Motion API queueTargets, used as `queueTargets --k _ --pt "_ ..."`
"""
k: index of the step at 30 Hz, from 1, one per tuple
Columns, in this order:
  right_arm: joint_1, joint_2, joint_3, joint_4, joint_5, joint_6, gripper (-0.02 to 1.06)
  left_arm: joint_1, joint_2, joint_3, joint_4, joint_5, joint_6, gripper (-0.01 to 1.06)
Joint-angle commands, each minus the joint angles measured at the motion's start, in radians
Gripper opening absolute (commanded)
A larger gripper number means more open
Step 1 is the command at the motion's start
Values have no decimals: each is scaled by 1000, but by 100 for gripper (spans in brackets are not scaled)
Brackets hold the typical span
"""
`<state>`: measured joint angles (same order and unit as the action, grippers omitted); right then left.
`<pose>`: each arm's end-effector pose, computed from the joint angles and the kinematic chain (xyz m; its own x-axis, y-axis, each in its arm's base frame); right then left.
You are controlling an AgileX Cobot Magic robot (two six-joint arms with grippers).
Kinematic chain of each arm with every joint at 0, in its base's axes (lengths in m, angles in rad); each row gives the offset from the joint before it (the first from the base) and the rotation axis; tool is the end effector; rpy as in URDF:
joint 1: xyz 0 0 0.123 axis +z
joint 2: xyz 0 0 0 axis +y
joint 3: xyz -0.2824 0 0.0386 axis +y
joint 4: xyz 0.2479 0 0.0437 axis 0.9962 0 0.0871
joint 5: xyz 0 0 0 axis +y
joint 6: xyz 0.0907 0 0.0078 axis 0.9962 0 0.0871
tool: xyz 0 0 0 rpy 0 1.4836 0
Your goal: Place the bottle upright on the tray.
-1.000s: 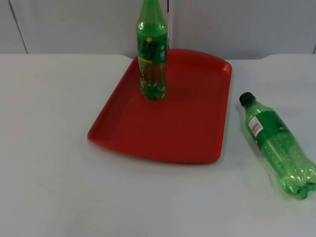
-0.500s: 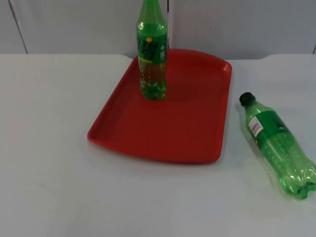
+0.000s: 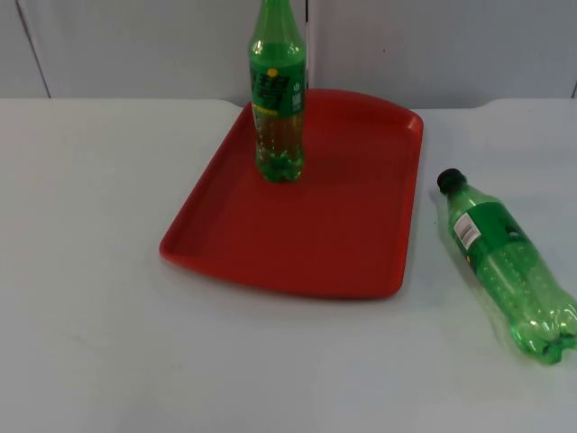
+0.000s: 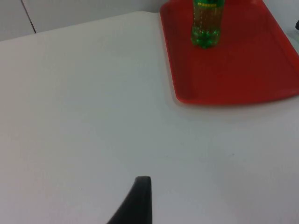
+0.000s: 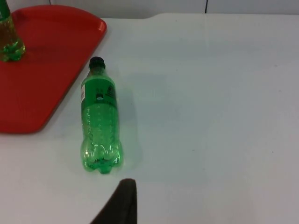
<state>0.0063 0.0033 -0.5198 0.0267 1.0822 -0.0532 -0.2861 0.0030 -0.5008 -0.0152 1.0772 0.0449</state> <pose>-0.0076 0.0021 0.2809 -0.4588 -0.0435 -0.8875 -0.0459 0.9986 -0.0252 -0.0053 0.0003 0.2761 -0.4419 0.1693 -0.8809 0.3104 0.9502 0.0269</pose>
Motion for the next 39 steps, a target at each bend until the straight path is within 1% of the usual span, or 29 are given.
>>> queueTargets --k 1,6,8,12,13,15,18,19,20,23,24,26,27,30,34,39 --pt "3 -3 -27 1 -5 -7 105 -2 -3 5 5 -2 -8 93" --pt "3 152 -132 3 -6 -7 105 -2 -3 5 5 -2 -8 93" --pt "3 175 -145 3 -6 -7 105 -2 -3 5 5 -2 -8 93" --pt "3 383 -244 5 -11 -7 105 -2 -3 5 5 -2 -8 93" --pt "3 383 -244 5 -11 -7 105 -2 -3 5 5 -2 -8 93" --pt "3 468 -287 5 -32 -7 105 -2 -3 5 5 -2 -8 93" --pt "3 598 -352 5 -39 -7 105 -2 -3 5 5 -2 -8 93" --pt "3 598 -352 5 -39 -7 105 -2 -3 5 5 -2 -8 93" --pt "3 643 -373 5 -42 -7 105 -2 -3 5 5 -2 -8 93" --pt "3 769 -421 37 -68 -7 105 -2 -3 5 5 -2 -8 93" --pt "3 769 -421 37 -68 -7 105 -2 -3 5 5 -2 -8 93" --pt "3 852 -447 68 -86 -7 105 -2 -3 5 5 -2 -8 93" --pt "3 889 -461 89 -88 -16 105 -2 -3 5 5 -2 -8 93" --pt "3 974 -492 115 -90 -24 105 -2 -3 5 5 -2 -8 93" --pt "3 1130 -562 117 -84 -26 105 -2 -3 5 5 -2 -8 93" --pt "5 1208 -593 117 -86 -26 105 -2 -3 5 5 -2 -8 93"
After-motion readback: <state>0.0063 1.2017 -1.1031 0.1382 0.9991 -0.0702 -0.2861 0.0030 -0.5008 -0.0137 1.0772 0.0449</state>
